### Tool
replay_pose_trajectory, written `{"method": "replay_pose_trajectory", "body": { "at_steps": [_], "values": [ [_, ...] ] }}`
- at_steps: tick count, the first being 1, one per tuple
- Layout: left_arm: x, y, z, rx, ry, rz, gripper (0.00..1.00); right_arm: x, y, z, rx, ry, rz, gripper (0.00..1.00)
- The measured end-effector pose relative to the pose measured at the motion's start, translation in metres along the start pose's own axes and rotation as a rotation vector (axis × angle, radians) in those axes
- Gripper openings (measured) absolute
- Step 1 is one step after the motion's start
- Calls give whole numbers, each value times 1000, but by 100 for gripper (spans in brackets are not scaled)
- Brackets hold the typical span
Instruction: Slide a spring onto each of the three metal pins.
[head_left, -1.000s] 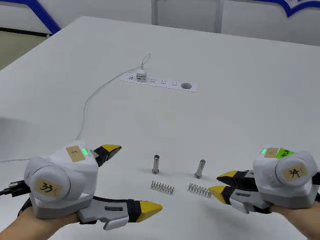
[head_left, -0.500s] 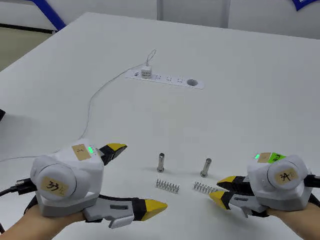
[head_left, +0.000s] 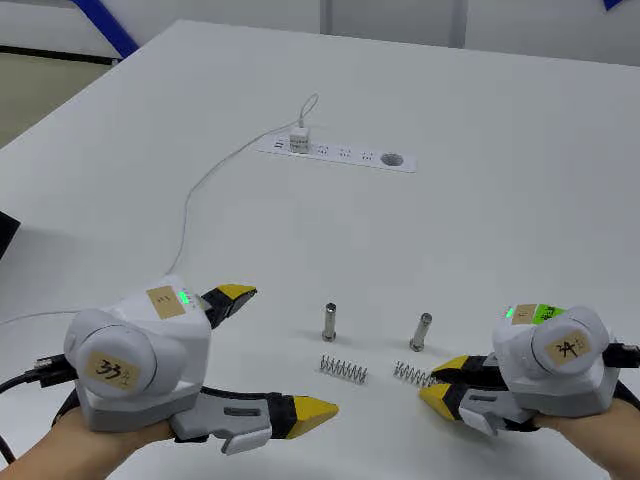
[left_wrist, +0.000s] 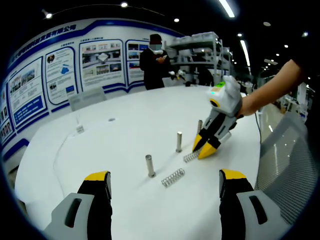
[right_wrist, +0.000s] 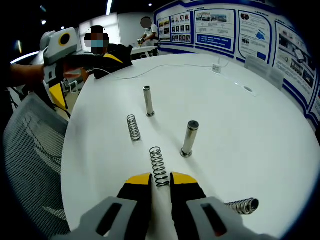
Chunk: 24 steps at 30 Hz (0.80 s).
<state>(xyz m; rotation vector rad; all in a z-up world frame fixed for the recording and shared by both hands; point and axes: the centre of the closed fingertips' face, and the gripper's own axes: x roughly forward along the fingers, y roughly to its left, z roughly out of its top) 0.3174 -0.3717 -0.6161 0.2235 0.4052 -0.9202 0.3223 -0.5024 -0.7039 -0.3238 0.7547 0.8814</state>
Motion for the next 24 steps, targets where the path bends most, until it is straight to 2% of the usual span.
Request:
{"method": "replay_pose_trajectory", "body": {
  "at_steps": [5,8,10,14,16,24],
  "values": [
    [1,-2,0,2,3,-5,91,0,-3,0,-3,0,0,13],
    [0,-4,7,-38,-25,-11,91,-1,-1,-2,-29,18,0,12],
    [0,-3,12,-44,-40,-10,90,-1,0,-2,-35,18,-2,12],
    [0,-2,15,-44,-42,-9,89,-2,1,-3,-33,21,-2,11],
    [0,-3,16,-46,-43,-12,89,-3,4,-5,-34,25,14,11],
    [0,-10,20,-47,-51,-24,88,-13,9,0,-30,1,15,11]
  ]
}}
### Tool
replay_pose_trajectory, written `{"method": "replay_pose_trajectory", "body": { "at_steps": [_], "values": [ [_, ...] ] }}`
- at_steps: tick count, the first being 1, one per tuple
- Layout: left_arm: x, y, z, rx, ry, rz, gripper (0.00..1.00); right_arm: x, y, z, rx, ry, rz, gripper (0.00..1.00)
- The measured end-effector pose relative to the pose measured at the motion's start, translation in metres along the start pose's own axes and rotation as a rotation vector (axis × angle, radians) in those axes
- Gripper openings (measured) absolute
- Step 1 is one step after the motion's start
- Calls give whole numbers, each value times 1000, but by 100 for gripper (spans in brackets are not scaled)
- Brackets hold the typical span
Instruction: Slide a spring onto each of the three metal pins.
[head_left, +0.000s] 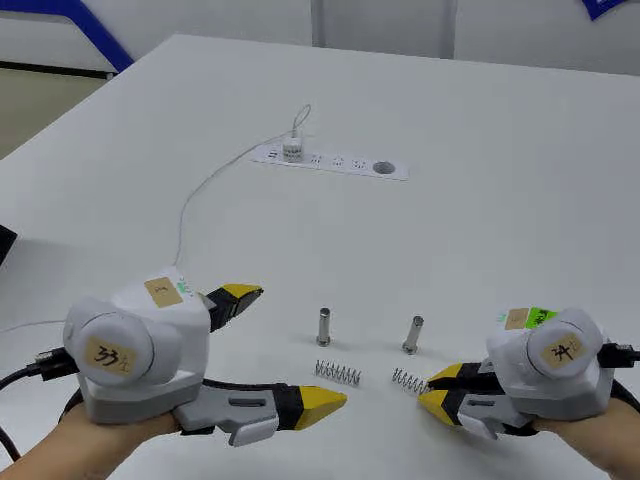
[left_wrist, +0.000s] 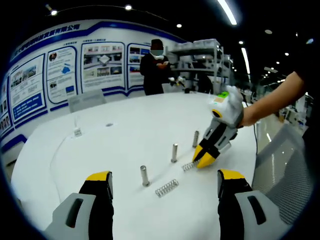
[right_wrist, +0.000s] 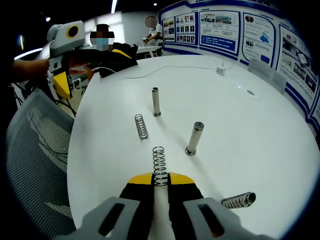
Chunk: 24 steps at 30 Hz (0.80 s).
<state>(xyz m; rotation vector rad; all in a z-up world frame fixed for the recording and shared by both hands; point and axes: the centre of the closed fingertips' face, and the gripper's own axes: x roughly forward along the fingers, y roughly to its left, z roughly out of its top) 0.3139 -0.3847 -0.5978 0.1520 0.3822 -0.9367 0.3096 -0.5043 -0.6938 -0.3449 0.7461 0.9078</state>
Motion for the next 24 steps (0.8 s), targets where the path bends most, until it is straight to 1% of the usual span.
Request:
{"method": "replay_pose_trajectory", "body": {
  "at_steps": [4,6,9,13,16,17,19,21,23,24],
  "values": [
    [1,-2,3,-7,-10,-10,87,-8,3,6,-5,-19,-3,11],
    [1,-5,4,-6,-11,-21,84,-12,3,9,-7,-28,0,11],
    [4,-11,6,6,-10,-46,81,-21,6,15,-30,-40,3,11],
    [10,-19,8,29,-5,-73,80,-35,12,24,-70,-56,9,11],
    [14,-26,11,43,-7,-94,79,-45,16,29,-95,-65,1,11],
    [16,-29,13,45,-10,-105,78,-48,17,31,-115,-64,-4,11],
    [20,-35,14,53,-10,-126,76,-54,23,34,-137,-69,2,11],
    [22,-41,14,63,-6,-149,72,-57,27,36,-150,-74,6,11],
    [25,-49,14,84,0,-178,69,-61,31,38,-172,-77,8,11],
    [26,-56,14,108,0,-201,67,-62,33,38,-177,-79,9,11]
  ]
}}
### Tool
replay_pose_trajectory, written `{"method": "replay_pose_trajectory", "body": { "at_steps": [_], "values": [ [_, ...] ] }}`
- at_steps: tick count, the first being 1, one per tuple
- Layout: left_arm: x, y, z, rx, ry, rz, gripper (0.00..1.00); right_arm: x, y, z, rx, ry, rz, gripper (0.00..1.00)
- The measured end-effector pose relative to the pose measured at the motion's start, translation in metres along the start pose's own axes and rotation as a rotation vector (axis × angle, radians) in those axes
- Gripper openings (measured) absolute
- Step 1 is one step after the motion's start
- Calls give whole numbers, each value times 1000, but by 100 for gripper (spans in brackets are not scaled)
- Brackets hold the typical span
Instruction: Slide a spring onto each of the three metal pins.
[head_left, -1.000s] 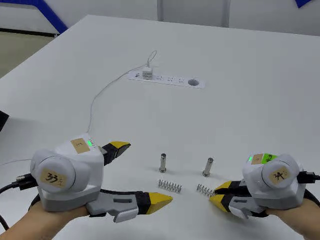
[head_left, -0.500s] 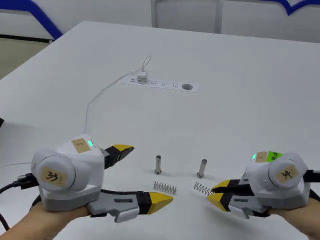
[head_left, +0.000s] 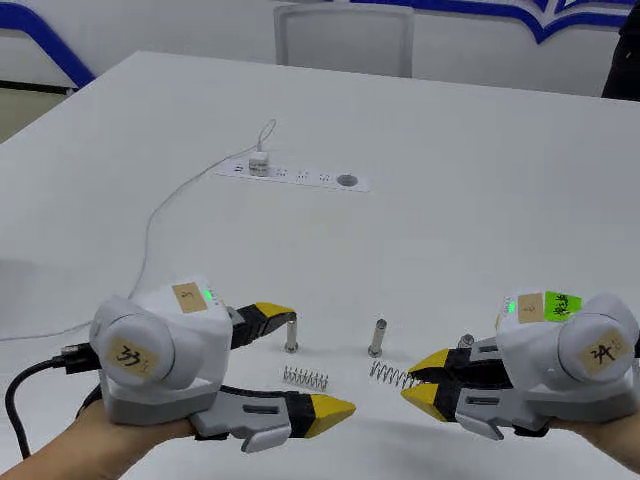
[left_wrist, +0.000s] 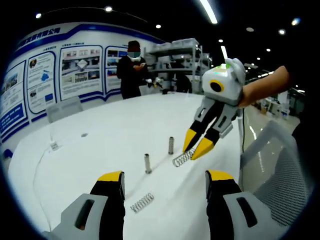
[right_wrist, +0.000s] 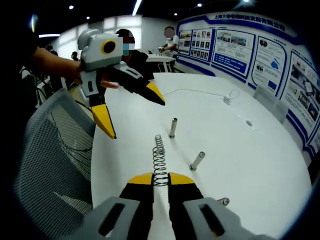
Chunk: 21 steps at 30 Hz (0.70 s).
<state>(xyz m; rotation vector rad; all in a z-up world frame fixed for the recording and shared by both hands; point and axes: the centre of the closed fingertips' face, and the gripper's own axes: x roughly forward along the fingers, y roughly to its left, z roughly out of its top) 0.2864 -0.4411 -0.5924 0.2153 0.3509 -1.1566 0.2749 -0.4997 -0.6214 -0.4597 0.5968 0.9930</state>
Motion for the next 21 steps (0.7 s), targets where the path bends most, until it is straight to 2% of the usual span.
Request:
{"method": "replay_pose_trajectory", "body": {
  "at_steps": [8,15,21],
  "values": [
    [11,-26,1,78,26,-96,55,-6,14,5,-53,5,14,11],
    [18,-39,0,94,38,-140,46,-7,22,7,-77,4,32,11],
    [22,-48,-6,132,75,-171,42,-8,29,9,-116,15,49,11]
  ]
}}
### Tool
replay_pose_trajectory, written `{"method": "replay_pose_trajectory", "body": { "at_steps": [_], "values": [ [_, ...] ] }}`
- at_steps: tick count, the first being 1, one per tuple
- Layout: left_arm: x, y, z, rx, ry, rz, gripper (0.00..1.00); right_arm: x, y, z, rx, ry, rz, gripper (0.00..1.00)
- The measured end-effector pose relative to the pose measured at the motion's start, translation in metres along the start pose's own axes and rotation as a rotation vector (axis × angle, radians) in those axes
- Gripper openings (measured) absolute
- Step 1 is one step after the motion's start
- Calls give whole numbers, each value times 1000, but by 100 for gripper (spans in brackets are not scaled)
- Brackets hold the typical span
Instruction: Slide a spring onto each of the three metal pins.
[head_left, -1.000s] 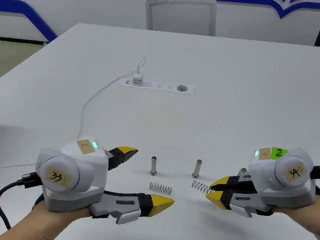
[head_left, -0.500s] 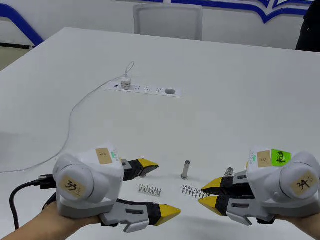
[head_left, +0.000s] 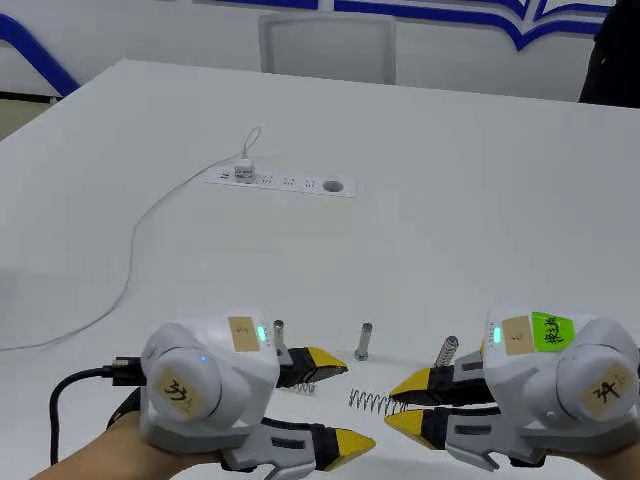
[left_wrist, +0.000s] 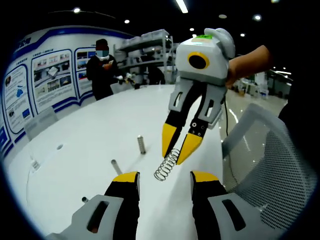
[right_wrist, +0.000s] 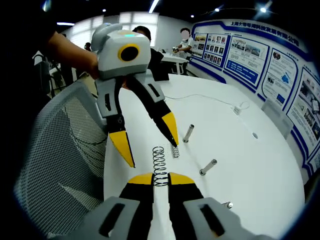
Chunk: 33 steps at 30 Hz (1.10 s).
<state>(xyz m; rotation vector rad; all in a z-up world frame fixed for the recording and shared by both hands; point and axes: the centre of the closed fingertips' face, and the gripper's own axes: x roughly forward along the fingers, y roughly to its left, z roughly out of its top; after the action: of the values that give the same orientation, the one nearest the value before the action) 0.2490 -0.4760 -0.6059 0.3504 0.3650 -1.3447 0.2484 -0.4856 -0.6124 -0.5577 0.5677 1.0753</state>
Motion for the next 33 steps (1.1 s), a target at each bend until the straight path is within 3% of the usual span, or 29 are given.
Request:
{"method": "replay_pose_trajectory", "body": {
  "at_steps": [14,24,28,29,30,33],
  "values": [
    [2,-4,-4,34,17,-26,18,6,8,1,-28,13,32,11],
    [2,-3,-5,78,36,-34,15,6,9,3,-40,15,43,11],
    [2,-4,-5,156,48,-38,13,5,8,4,-50,10,40,11],
    [1,-3,-9,211,82,-41,11,4,6,3,-58,15,35,11],
    [3,-4,-5,217,62,-37,11,4,8,5,-55,7,47,11],
    [4,-5,-6,202,77,-44,11,4,8,3,-88,24,47,11]
  ]
}}
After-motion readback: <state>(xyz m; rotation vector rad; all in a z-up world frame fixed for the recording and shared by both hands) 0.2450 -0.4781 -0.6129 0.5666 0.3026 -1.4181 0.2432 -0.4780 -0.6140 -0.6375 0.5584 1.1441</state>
